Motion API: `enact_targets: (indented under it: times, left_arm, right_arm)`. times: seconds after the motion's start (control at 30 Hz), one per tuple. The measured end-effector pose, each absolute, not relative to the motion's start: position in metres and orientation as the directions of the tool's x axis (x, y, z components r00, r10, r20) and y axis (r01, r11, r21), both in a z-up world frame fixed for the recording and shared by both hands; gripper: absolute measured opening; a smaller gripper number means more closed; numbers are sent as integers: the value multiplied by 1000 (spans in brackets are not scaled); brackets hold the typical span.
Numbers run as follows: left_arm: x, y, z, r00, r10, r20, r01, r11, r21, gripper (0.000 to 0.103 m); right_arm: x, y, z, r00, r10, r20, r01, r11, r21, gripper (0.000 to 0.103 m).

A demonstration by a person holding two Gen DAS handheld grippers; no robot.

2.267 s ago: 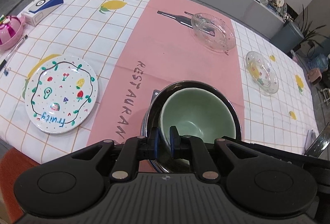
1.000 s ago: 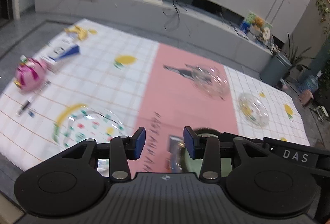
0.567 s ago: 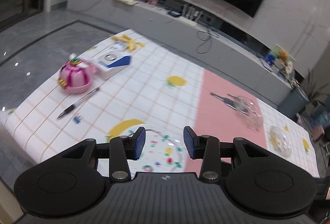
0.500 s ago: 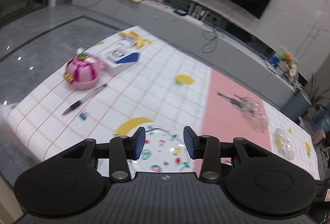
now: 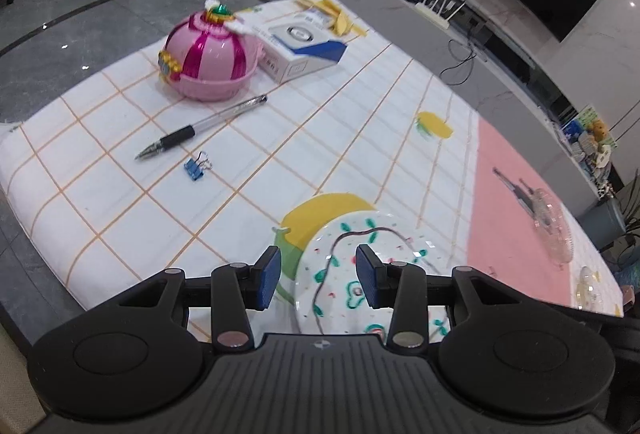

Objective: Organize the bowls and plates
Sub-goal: 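Move the left tool toward the painted Fruity plate, then close the left tool on the rim of the Fruity plate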

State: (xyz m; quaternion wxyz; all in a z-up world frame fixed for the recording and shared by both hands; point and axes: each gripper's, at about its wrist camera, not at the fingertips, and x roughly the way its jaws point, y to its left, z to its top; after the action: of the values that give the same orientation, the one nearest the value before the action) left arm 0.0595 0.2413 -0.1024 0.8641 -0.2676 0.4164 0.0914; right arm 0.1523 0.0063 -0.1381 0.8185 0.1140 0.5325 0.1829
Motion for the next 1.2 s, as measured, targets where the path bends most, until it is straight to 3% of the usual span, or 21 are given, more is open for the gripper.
enact_targets:
  times: [0.27, 0.57, 0.7, 0.77, 0.9, 1.2]
  left_arm:
    - [64, 242, -120, 613, -58, -788, -393, 843, -368, 47]
    - [63, 251, -128, 608, -79, -790, -411, 820, -399, 46]
    - [61, 256, -128, 605, -78, -793, -421, 813, -402, 37]
    - [60, 258, -129, 602, -79, -795, -427, 809, -404, 34]
    - [60, 262, -132, 605, -89, -792, -434, 796, -421, 21]
    - [59, 263, -131, 610, -54, -791, -450, 798, -401, 13]
  right_arm:
    - [168, 20, -155, 357, 331, -873, -155, 943, 294, 46]
    - [170, 22, -161, 330, 373, -867, -143, 928, 345, 48]
    - [171, 22, -165, 297, 455, -840, -131, 890, 436, 47]
    - [171, 23, -166, 296, 461, -836, -128, 887, 444, 44]
    - [171, 18, -167, 295, 454, -841, -111, 890, 442, 30]
    - [170, 14, -166, 296, 438, -849, -101, 898, 429, 10]
